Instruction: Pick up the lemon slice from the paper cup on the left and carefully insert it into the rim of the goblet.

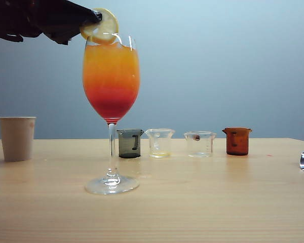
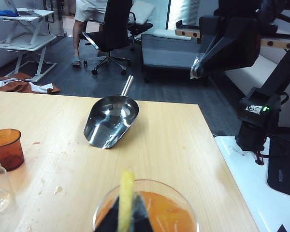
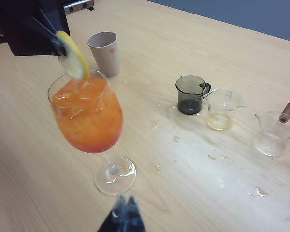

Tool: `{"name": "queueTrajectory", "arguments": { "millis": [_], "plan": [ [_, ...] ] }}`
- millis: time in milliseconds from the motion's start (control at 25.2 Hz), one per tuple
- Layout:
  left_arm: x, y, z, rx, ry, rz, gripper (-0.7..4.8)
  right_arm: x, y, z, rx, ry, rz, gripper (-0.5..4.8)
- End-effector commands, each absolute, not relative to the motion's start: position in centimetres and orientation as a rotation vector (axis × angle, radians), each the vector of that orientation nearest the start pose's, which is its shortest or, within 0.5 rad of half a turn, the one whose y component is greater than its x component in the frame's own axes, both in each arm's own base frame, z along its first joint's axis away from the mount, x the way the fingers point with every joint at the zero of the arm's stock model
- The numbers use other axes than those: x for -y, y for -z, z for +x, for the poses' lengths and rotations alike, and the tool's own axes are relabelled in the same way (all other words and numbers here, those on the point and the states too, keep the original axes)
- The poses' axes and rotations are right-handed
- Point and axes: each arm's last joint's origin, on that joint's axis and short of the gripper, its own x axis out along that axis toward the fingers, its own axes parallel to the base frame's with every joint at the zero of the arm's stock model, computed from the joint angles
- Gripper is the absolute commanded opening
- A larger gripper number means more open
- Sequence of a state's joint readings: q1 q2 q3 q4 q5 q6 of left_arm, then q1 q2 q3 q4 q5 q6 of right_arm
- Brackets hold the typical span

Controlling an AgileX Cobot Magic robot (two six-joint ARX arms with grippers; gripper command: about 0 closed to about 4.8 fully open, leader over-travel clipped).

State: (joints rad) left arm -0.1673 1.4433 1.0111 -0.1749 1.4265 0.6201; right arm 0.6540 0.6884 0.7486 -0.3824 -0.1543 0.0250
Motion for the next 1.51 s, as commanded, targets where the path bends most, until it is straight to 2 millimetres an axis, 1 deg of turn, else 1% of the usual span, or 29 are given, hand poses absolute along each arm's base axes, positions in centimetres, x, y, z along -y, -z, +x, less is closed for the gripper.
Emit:
{"name": "queueTrajectory", "arguments": {
  "millis": [40, 278, 318, 477, 596, 755, 1034, 1312, 1511],
  "plan": [
    [7.7, -27.8, 28.4, -0.018, 1.631, 0.095, -0.06, -9.4, -31.8, 11.5, -0.314, -0.802, -0.057, -0.06],
    [6.8, -27.5, 28.7, -0.015, 1.626, 0.071, -0.06, -9.4, -31.7, 11.5, -0.317, -0.802, -0.057, -0.06],
    [6.1, -27.5, 28.9, -0.009, 1.615, 0.064, -0.06, -9.4, -31.7, 11.5, -0.321, -0.802, -0.058, -0.06],
    [5.8, -27.5, 28.9, -0.002, 1.614, 0.061, -0.06, -9.4, -31.6, 11.5, -0.329, -0.799, -0.061, -0.06],
    [5.9, -27.5, 28.9, 0.005, 1.622, 0.061, -0.06, -9.4, -31.6, 11.5, -0.334, -0.799, -0.062, -0.06],
    [6.0, -27.6, 28.7, 0.034, 1.678, 0.032, -0.06, -9.5, -31.4, 11.7, -0.345, -0.798, -0.065, -0.06],
    [6.4, -27.5, 28.6, 0.051, 1.689, 0.046, -0.06, -9.5, -31.4, 11.7, -0.348, -0.798, -0.065, -0.06],
    [6.7, -26.6, 29.1, 0.027, 1.680, 0.045, -0.06, -9.5, -31.4, 11.7, -0.348, -0.798, -0.066, -0.06],
    [6.7, -26.5, 29.2, 0.025, 1.678, 0.046, -0.06, -9.5, -31.4, 11.7, -0.348, -0.798, -0.066, -0.06]
  ]
}}
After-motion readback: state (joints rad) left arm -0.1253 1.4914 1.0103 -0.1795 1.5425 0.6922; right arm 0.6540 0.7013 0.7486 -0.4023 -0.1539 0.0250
